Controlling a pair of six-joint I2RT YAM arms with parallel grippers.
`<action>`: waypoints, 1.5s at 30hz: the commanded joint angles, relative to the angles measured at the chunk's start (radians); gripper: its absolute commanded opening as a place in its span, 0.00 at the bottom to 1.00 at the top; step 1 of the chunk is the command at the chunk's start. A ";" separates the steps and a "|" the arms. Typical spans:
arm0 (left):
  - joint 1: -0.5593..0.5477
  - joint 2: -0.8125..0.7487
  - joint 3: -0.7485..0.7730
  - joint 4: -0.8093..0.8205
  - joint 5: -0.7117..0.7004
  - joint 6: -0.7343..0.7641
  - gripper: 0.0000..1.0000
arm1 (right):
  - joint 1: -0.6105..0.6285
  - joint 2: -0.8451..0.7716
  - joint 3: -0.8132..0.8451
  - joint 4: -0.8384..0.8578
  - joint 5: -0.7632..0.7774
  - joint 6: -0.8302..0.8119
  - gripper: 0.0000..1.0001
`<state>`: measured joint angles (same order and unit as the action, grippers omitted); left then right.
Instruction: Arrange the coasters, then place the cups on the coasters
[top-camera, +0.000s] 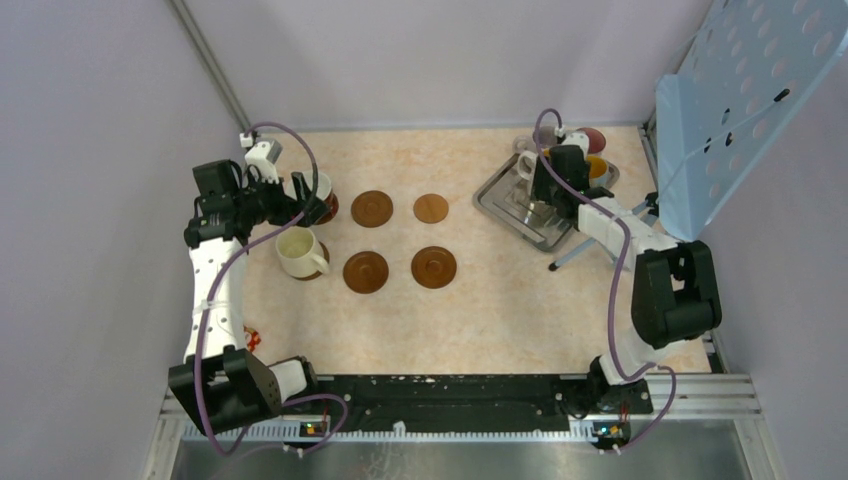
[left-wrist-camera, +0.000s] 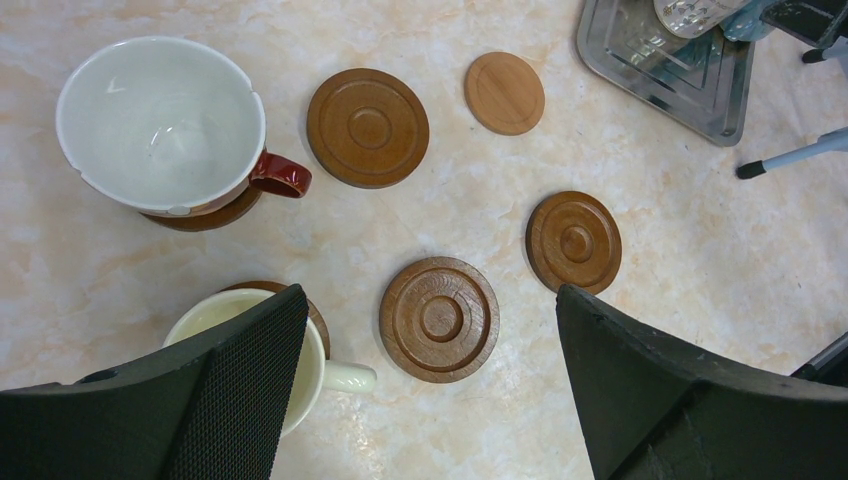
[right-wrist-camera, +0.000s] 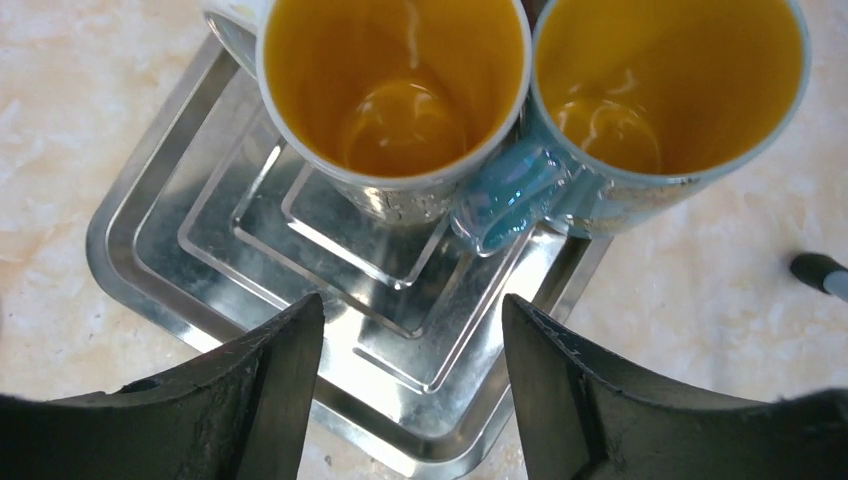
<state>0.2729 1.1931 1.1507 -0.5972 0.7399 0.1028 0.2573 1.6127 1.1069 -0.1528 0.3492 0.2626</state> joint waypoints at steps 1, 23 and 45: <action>0.000 -0.014 -0.003 0.042 0.010 -0.010 0.99 | -0.021 0.017 0.009 0.121 -0.107 -0.050 0.66; 0.000 -0.017 0.001 0.040 0.011 -0.011 0.99 | -0.059 0.129 -0.003 0.255 -0.095 -0.123 0.65; 0.000 -0.006 0.010 0.035 0.014 -0.017 0.99 | -0.078 0.105 -0.079 0.346 -0.139 -0.162 0.34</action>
<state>0.2729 1.1934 1.1507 -0.5907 0.7425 0.0982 0.1818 1.7458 1.0313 0.1226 0.2077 0.1139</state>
